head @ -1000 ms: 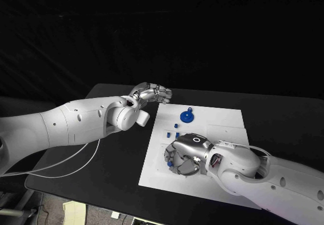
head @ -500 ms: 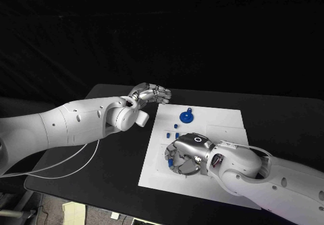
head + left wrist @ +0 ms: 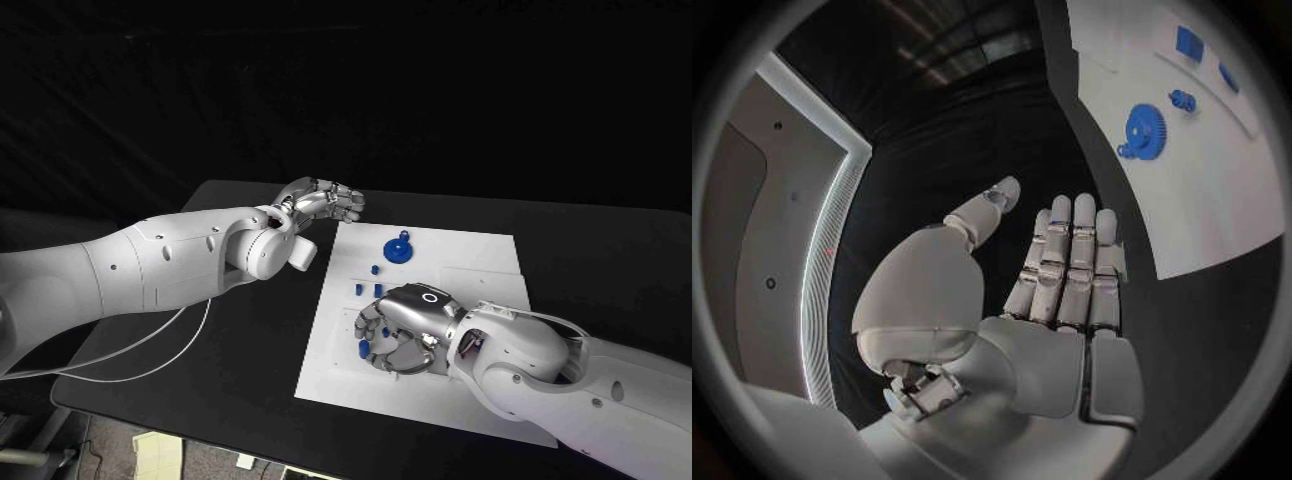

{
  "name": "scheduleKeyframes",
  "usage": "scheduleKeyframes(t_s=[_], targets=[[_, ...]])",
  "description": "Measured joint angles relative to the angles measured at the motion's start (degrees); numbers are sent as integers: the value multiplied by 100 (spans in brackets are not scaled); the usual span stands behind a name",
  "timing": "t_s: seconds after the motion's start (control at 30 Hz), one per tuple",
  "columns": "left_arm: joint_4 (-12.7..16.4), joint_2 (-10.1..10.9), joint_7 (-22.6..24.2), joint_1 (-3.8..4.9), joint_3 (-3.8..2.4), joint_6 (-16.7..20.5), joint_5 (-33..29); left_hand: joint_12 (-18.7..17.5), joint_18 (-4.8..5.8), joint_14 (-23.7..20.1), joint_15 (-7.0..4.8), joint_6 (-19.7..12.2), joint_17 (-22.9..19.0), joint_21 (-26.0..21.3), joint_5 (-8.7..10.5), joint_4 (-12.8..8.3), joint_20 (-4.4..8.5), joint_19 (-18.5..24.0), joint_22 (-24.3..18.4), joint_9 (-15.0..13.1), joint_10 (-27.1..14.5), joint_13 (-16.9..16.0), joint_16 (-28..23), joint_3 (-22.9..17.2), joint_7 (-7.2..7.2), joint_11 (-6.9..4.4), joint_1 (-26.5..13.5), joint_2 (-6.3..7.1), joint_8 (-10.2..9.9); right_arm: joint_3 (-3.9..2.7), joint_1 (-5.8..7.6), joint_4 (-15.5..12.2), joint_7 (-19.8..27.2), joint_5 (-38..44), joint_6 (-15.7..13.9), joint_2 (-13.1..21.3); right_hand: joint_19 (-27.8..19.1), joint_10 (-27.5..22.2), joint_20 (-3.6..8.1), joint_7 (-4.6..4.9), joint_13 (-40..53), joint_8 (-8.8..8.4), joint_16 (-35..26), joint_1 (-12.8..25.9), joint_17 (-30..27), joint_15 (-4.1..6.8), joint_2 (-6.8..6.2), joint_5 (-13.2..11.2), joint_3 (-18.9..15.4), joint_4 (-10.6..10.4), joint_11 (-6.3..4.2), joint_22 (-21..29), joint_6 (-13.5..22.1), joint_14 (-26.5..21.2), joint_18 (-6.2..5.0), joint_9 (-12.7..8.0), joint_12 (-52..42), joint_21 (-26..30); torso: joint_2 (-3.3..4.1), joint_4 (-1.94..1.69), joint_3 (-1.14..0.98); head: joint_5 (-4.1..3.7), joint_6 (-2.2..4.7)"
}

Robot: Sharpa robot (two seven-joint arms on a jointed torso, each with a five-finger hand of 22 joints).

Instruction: Assemble the parts on the task board

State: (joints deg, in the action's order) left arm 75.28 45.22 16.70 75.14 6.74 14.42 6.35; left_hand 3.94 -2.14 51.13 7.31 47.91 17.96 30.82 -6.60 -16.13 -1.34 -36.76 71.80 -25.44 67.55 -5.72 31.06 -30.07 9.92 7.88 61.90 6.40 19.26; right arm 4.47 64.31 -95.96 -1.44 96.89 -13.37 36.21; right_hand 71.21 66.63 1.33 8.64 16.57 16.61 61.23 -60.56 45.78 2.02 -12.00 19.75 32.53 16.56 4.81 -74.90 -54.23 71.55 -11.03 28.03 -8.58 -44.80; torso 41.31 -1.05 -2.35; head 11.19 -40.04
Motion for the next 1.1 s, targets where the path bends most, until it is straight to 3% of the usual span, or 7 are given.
scheduleKeyframes(t_s=[0.1,0.17,0.33,0.53,0.8,0.93,1.1], targets=[[-3,2,-1,0,0,-1,1,0,0,0,0,0,0,0,0,0,0,0,0,0,0,0,0,0,0,0,0,0,0,-16,-2,-78,43,-80,-116,96,-33,-366,10,107,-119,-172,12,121,16,-110,-257,0,-208,-1,107,0,282,-42,1,-64,198,0,0,0,2,-6,10],[-9,2,-1,0,0,-2,1,0,0,0,0,0,-1,0,0,0,0,0,0,0,0,0,0,0,0,0,0,0,0,-64,-5,-132,75,-161,-201,168,-57,-441,18,151,-171,-199,41,120,27,-145,-256,0,-278,-5,154,0,354,-65,1,-85,221,-1,0,0,2,-15,25],[-51,2,-1,0,0,-3,1,0,0,0,0,0,5,0,0,0,0,0,-1,-1,0,0,0,0,0,0,0,0,0,-388,31,-249,214,-587,-517,387,-74,-451,13,169,-227,-199,67,107,34,-166,-243,-19,-314,-33,163,0,372,-85,2,-93,221,-23,-2,7,2,-57,81],[-124,-23,2,0,1,-3,2,0,0,0,0,0,5,0,0,0,0,0,0,-1,0,-1,0,0,0,0,0,0,0,-552,389,-160,335,-1405,-611,702,-91,-341,26,156,-266,-153,133,-100,42,-166,-36,-348,-223,-9,89,0,360,-86,3,-93,52,-57,-9,8,-3,-141,171],[-220,-71,7,-12,4,-3,2,0,0,0,0,0,11,0,0,0,0,0,5,-1,0,-1,0,0,0,0,0,0,0,-585,731,284,254,-2434,-286,1142,-94,7,30,52,-16,-32,156,65,32,4,157,-467,-318,-18,-84,0,172,-54,56,-49,-544,-113,-25,21,-4,-400,309],[-237,-95,7,-32,8,-4,2,0,0,0,0,0,17,0,0,0,0,0,4,-1,0,-1,0,0,0,0,0,0,0,-586,775,370,63,-2873,20,1340,-108,123,45,5,460,1,168,229,1,82,318,-467,-546,-28,-159,0,124,12,56,12,-1153,-132,-48,36,-1,-597,360],[-247,-103,8,-63,13,-10,2,0,0,0,0,0,17,0,0,0,0,0,4,-2,0,-2,0,0,0,0,0,0,0,-582,774,306,-368,-3333,501,1612,31,374,136,-137,1464,64,296,586,34,264,459,-399,-781,-139,-268,0,60,152,57,114,-2447,-229,-76,53,-3,-722,383]])
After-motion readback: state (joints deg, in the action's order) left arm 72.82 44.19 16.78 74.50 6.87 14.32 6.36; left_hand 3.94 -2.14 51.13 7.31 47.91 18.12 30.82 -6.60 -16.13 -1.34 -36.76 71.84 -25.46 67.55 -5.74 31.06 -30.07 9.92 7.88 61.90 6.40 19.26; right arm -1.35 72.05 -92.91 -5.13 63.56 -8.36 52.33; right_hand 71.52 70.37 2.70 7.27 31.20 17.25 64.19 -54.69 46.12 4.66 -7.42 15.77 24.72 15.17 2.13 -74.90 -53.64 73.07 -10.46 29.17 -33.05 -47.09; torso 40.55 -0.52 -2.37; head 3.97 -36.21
